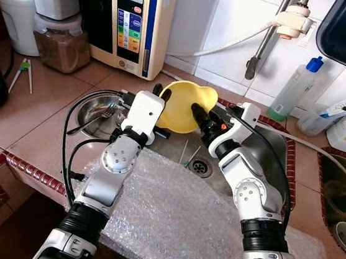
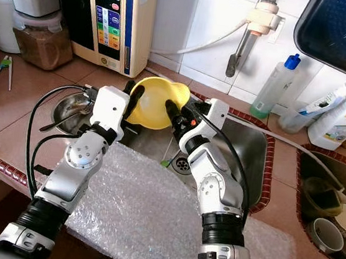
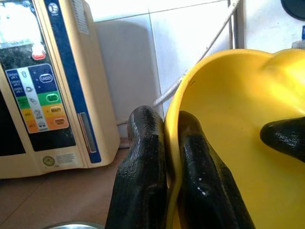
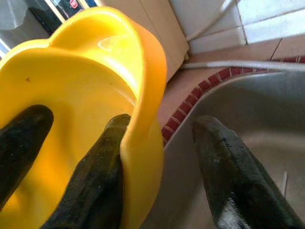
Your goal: Kitchen organization
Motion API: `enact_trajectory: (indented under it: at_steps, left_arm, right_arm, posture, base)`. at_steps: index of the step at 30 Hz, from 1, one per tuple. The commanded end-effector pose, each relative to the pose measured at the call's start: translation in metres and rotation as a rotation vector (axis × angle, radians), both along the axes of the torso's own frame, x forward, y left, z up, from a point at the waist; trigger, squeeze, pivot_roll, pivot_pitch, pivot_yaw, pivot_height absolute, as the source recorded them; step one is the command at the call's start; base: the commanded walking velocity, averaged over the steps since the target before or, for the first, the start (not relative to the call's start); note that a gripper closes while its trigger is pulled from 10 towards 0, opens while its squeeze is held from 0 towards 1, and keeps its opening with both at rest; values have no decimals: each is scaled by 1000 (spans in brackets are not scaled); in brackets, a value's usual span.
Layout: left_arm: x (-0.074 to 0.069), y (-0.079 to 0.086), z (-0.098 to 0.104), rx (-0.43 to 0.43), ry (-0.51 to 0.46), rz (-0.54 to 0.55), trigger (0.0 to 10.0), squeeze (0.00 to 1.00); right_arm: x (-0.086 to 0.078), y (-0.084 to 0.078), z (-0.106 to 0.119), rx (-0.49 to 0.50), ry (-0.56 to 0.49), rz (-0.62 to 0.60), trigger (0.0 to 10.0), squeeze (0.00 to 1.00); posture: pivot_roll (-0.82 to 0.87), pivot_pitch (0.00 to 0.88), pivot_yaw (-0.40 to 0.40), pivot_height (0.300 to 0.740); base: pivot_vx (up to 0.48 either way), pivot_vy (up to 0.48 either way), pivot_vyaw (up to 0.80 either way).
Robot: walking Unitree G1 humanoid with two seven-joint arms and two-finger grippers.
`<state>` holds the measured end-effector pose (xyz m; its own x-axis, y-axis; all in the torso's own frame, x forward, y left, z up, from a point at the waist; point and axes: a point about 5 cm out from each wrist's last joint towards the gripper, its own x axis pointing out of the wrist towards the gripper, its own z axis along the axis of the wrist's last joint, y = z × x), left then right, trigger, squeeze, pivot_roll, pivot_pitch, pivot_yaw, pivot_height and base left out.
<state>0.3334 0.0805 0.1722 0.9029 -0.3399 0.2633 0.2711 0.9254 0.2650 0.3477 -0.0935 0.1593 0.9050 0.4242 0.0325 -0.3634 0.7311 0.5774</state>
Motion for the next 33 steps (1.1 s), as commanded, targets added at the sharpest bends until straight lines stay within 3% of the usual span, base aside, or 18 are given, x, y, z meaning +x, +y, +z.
enact_trajectory:
  at_steps: [1, 15, 21, 22, 23, 24, 25, 31, 33]
  left_arm:
    - [-2, -3, 12, -22, -63, -13, 0, 0]
    - [-4, -1, 9, -14, -57, -14, 0, 0]
    - [-4, -4, 9, -4, -50, -38, 0, 0]
    - [-4, -4, 8, -6, -48, -50, 1020, 0]
    - [-5, -5, 8, -8, -45, -59, 1020, 0]
    - [-5, -5, 8, -9, -42, -62, 3059, 310]
    - [-6, -6, 7, -22, -26, -84, 10000, 1000]
    - [-8, -9, 3, -20, 12, -163, 10000, 1000]
    - [-11, -10, 2, -25, 16, -198, 10000, 1000]
  right_arm:
    - [1, -11, -10, -6, 54, -27, 0, 0]
    - [-4, -4, -17, -45, 93, 64, 0, 0]
    - [0, -12, -19, -55, 116, 2, 0, 0]
    - [1, -13, -18, -57, 114, -8, 0, 0]
    - [1, -13, -18, -58, 114, -13, 0, 0]
    - [2, -14, -18, -62, 113, -23, 0, 0]
    - [2, -17, -20, -78, 123, -44, 0, 0]
    - [4, -21, -23, -128, 125, -87, 0, 0]
    - [6, -25, -21, -250, 84, -128, 0, 0]
  posture:
    - [34, 0, -85, 740]
    - [40, 0, -88, 740]
    - [32, 0, -92, 740]
    - [32, 0, -88, 740]
    - [32, 0, -88, 740]
    - [32, 0, -88, 740]
    - [32, 0, -82, 740]
    - [27, 0, -76, 740]
    - [22, 0, -72, 740]
  base:
    - [0, 0, 0]
    - [0, 0, 0]
    - [0, 0, 0]
    - [0, 0, 0]
    - [0, 0, 0]
    - [0, 0, 0]
    - [0, 0, 0]
    - [0, 0, 0]
    - [0, 0, 0]
